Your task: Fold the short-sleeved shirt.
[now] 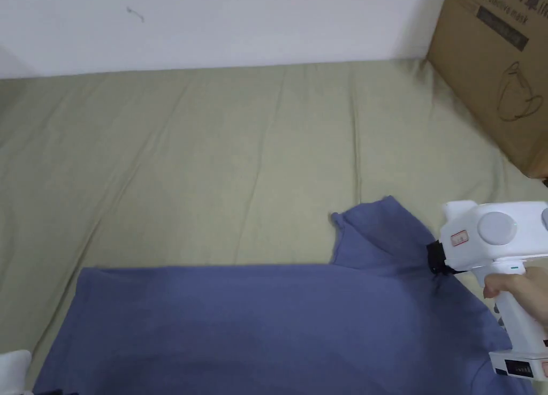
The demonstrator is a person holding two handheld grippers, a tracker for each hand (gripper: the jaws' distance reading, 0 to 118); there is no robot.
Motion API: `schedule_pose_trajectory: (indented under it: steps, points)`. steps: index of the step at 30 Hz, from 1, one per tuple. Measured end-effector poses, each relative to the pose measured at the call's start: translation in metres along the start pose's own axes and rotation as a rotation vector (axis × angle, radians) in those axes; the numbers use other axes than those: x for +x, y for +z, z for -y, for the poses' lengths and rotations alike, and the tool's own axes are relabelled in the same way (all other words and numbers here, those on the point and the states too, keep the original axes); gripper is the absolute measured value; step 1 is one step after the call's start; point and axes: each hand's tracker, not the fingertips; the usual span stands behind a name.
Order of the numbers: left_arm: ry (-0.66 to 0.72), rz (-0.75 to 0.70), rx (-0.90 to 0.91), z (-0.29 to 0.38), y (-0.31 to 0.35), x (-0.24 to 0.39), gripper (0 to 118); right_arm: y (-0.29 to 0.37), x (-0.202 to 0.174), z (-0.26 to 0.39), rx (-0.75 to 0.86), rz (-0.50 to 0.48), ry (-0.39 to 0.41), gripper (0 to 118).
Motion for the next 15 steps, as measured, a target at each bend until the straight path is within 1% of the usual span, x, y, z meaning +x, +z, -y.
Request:
schedule_pose_trajectory:
  steps: [4,7,9,13,14,15]
  points:
    - [-0.003,0.01,0.011,-0.005,0.005,0.001,0,0.004,-0.001,-0.001,0.019,0.016,-0.022,0]
    - [-0.009,0.008,0.025,-0.021,0.005,-0.003,0,0.011,-0.001,-0.003,0.029,0.019,-0.005,0]
    - [-0.009,-0.011,0.047,-0.036,0.005,-0.004,0,0.014,-0.001,-0.003,0.039,0.01,-0.01,0]
    - [-0.006,0.012,0.098,-0.087,-0.015,-0.016,0,0.015,-0.002,-0.007,0.049,0.003,-0.005,0]
    - [-0.006,0.02,0.111,-0.104,-0.022,-0.017,10,0.015,-0.003,-0.007,0.047,0.006,-0.001,0]
    - [-0.01,-0.007,0.099,-0.119,-0.032,-0.019,34,0.015,-0.003,-0.007,0.047,0.006,0.001,0]
